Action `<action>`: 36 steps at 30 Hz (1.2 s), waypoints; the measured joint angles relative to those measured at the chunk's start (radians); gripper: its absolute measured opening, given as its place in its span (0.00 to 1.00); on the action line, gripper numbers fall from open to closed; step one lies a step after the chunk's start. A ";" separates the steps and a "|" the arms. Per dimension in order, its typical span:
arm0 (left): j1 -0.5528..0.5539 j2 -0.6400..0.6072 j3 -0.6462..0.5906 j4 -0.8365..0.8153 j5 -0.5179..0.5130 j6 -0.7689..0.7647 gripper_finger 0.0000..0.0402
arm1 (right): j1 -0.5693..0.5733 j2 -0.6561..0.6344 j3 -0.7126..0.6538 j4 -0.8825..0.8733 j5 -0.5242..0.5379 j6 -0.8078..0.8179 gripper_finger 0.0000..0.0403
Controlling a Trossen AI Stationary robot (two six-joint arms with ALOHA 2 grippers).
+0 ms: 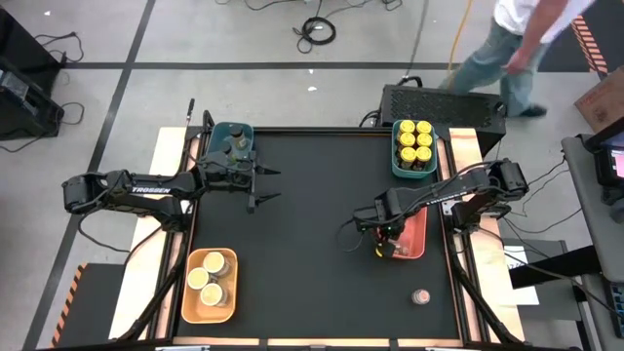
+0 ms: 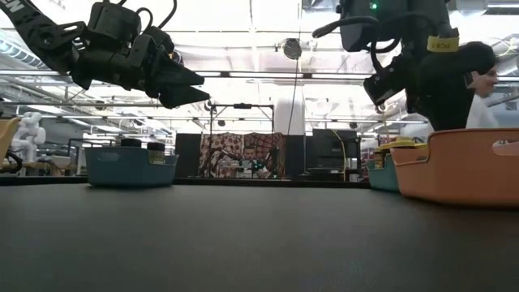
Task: Sort spices by type
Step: Adjust the brown spice bottle into the orange bin
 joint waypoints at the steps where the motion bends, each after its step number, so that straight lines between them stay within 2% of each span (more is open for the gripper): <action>1: 0.000 0.000 0.000 0.000 0.000 0.000 0.85 | 0.000 0.000 0.000 0.003 0.007 0.001 0.00; 12: 0.000 0.000 0.000 0.001 0.000 0.000 0.85 | 0.000 0.001 0.094 -0.032 0.046 0.012 0.00; 17: 0.000 0.000 0.000 0.000 0.000 -0.001 0.85 | 0.017 0.001 0.092 -0.036 -0.070 0.050 0.00; 28: 0.000 0.000 0.000 -0.001 0.000 0.000 0.85 | 0.065 0.001 0.009 0.016 -0.085 0.097 0.00; 36: 0.000 0.000 0.000 -0.001 0.000 0.001 0.85 | 0.054 0.001 -0.012 0.014 -0.005 0.097 0.00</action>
